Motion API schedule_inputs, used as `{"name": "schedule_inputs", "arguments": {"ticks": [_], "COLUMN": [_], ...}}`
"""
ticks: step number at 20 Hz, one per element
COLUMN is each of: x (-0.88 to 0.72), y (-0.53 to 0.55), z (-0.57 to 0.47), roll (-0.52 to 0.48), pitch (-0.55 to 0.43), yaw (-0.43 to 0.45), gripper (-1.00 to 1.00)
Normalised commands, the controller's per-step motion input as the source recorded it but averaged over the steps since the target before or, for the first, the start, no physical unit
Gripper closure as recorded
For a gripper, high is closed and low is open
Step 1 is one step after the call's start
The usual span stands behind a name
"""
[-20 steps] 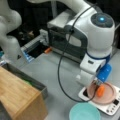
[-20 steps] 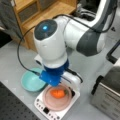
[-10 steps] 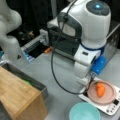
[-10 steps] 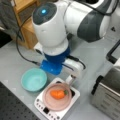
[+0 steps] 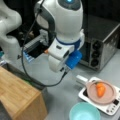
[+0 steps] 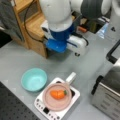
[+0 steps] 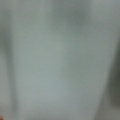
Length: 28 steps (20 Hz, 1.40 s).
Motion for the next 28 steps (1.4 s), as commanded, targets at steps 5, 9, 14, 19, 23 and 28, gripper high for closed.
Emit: {"name": "schedule_inputs", "arguments": {"ticks": [5, 9, 14, 19, 23, 28], "x": [-0.72, -0.45, -0.27, -0.19, -0.22, -0.23], "y": [-0.26, -0.23, -0.21, -0.18, -0.18, -0.27], "z": [-0.2, -0.2, -0.1, -0.03, 0.05, -0.03], "roll": [-0.048, -0.081, -0.146, -0.215, -0.183, -0.11], "pitch": [-0.289, -0.272, -0.214, -0.196, -0.16, -0.11], "yaw": [0.053, 0.099, 0.123, 0.165, 0.17, 0.162], "gripper": [-1.0, -1.0, -1.0, -1.0, -1.0, -1.0]}}
